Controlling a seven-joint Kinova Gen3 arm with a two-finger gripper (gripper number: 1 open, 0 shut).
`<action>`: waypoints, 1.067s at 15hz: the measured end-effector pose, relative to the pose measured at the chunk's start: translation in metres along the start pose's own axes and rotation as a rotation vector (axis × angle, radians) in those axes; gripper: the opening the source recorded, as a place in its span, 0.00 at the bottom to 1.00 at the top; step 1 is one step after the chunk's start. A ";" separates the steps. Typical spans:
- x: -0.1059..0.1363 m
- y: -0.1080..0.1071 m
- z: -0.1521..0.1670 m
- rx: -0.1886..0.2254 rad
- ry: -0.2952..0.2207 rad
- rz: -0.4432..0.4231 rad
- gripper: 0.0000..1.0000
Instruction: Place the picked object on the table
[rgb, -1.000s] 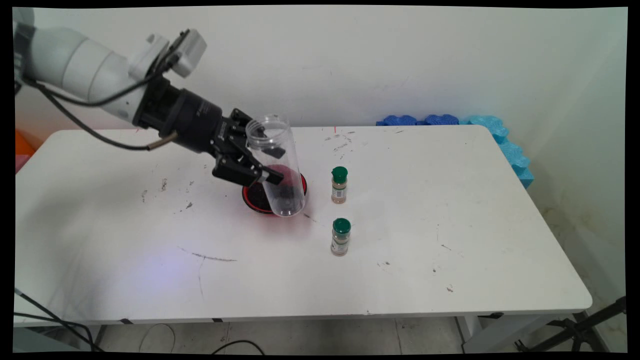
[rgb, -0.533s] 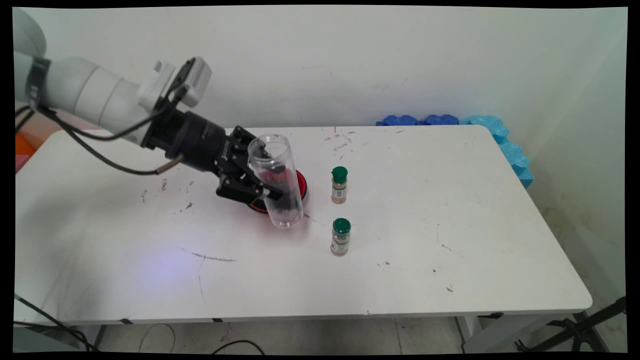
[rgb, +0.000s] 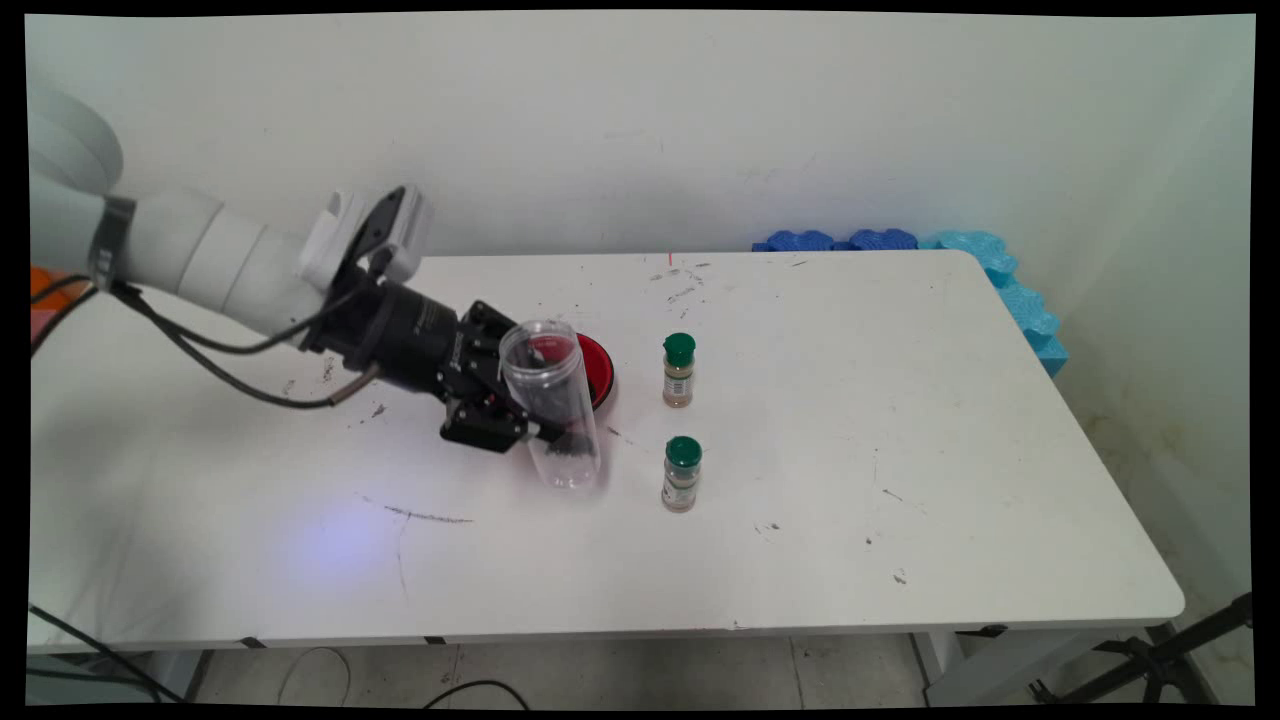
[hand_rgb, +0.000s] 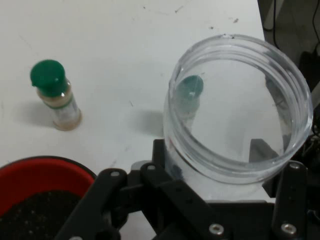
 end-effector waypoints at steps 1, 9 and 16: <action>-0.004 0.001 0.003 -0.001 -0.001 -0.001 0.00; -0.029 0.007 0.027 0.005 -0.005 -0.019 0.00; -0.041 0.009 0.040 0.013 -0.005 -0.027 0.00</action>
